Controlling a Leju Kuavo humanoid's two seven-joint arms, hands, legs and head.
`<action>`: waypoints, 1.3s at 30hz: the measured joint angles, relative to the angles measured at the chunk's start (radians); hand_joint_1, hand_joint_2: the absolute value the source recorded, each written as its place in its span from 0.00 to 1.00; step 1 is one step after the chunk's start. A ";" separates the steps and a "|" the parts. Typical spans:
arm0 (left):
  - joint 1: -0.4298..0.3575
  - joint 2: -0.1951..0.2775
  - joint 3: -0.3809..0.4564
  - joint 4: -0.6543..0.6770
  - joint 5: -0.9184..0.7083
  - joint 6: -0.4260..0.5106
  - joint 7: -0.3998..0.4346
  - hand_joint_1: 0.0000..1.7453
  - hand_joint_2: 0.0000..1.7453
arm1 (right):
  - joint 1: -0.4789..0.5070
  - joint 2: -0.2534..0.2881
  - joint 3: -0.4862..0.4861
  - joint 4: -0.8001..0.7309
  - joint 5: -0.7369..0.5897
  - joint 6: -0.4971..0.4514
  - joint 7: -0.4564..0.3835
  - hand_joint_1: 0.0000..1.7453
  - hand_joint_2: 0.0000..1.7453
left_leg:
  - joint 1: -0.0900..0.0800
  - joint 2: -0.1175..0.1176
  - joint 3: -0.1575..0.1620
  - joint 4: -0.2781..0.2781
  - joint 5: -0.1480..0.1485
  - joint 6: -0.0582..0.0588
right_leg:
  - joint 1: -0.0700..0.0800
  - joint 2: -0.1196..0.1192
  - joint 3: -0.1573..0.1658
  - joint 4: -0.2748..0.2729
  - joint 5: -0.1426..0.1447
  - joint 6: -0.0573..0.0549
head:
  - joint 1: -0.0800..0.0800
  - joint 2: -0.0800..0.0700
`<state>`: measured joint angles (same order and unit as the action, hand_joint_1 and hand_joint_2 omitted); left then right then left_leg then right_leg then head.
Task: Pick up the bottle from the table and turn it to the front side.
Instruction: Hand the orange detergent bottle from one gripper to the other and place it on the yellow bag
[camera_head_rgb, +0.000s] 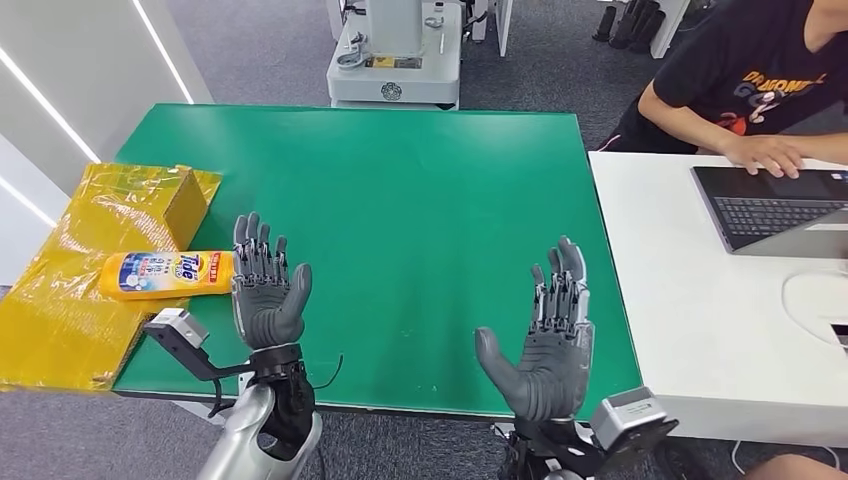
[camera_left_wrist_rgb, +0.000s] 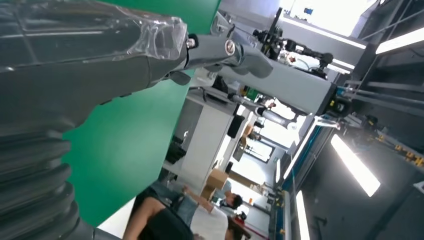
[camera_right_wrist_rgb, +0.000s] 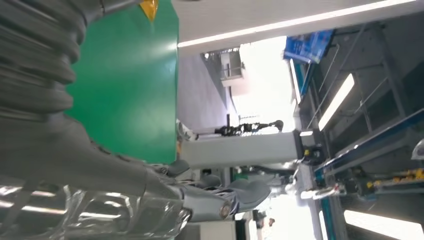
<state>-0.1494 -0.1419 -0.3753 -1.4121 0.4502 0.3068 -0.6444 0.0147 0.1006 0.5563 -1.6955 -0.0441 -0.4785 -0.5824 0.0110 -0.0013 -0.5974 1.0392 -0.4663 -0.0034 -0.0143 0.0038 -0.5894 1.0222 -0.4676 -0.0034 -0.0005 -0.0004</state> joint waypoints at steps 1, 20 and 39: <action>0.012 -0.009 -0.002 -0.009 -0.018 0.012 -0.011 0.00 1.00 | 0.000 0.000 0.003 0.003 0.004 0.002 0.003 0.00 1.00 | 0.000 0.000 0.000 0.000 0.000 0.000 | 0.000 0.000 0.000 0.000 0.000 0.000 | 0.000 0.000; 0.113 -0.054 -0.002 -0.107 -0.254 0.086 -0.044 0.00 1.00 | -0.038 0.000 0.022 0.081 0.003 0.037 0.031 0.00 1.00 | 0.000 0.000 0.000 0.000 0.000 0.000 | 0.001 0.000 0.000 0.000 0.000 0.000 | 0.000 0.000; 0.106 -0.072 0.040 -0.106 -0.307 0.061 -0.038 0.00 1.00 | -0.108 0.001 0.023 0.169 -0.010 0.058 -0.002 0.00 1.00 | 0.000 0.000 0.000 0.000 0.000 0.000 | 0.001 0.000 0.000 0.000 0.000 0.000 | 0.000 0.000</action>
<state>-0.0429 -0.2136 -0.3350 -1.5177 0.1431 0.3675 -0.6822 -0.0936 0.1019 0.5793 -1.5269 -0.0544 -0.4210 -0.5845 0.0112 -0.0014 -0.5976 1.0392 -0.4660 -0.0033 -0.0137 0.0034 -0.5892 1.0224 -0.4678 -0.0037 -0.0004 -0.0004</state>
